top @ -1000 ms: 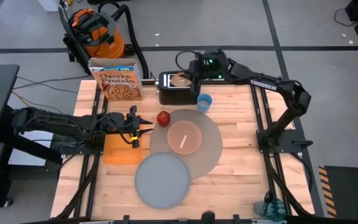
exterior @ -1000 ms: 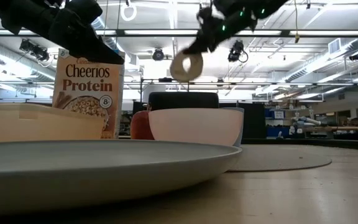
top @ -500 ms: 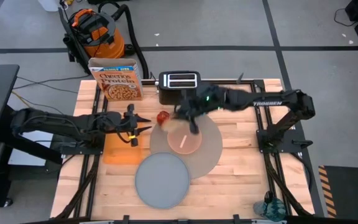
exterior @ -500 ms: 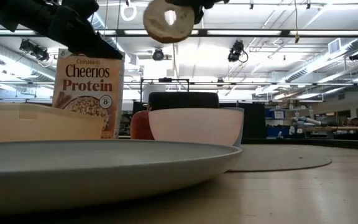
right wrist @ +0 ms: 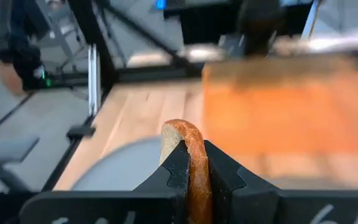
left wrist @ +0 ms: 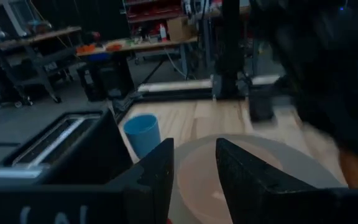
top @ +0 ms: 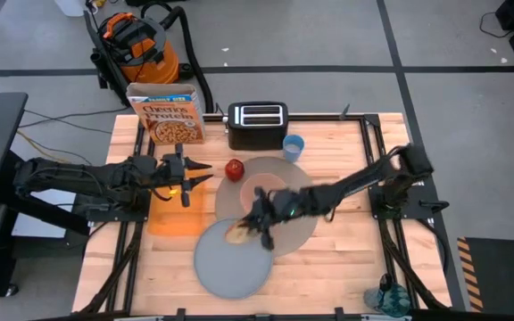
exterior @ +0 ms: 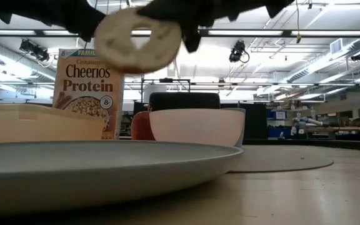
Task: Arrange a breakfast setting
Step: Put the bagel on the blue plate
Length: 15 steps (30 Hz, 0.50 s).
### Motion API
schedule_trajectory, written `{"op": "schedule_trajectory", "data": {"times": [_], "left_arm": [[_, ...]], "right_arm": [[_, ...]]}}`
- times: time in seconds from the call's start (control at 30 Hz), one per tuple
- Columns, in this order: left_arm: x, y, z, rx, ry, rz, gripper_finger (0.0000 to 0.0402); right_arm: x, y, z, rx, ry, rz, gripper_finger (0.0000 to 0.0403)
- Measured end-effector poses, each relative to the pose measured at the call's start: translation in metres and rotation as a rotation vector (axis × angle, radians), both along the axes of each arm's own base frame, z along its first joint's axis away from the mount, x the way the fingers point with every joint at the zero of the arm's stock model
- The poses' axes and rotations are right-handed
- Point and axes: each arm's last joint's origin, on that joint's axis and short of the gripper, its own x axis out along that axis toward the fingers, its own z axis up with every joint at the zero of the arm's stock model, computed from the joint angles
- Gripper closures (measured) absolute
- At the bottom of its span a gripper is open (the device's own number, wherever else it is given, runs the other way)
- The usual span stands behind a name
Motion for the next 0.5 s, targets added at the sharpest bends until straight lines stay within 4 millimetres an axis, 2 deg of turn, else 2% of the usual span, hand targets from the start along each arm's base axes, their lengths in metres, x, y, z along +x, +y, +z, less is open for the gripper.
{"op": "schedule_trajectory", "data": {"times": [0.17,0.23,0.5], "left_arm": [[-0.002,-0.002,0.002,0.001,-0.018,-0.015,0.0274],[-0.002,-0.002,0.003,0.001,-0.028,-0.015,0.0274],[-0.002,-0.002,0.002,0.0,-0.018,-0.017,0.0274]], "right_arm": [[0.027,0.03,-0.033,0.144,0.071,-0.025,0.0371],[0.034,0.035,-0.044,0.223,0.099,-0.022,0.0371],[0.053,0.03,-0.086,0.44,0.17,-0.087,0.0367]]}}
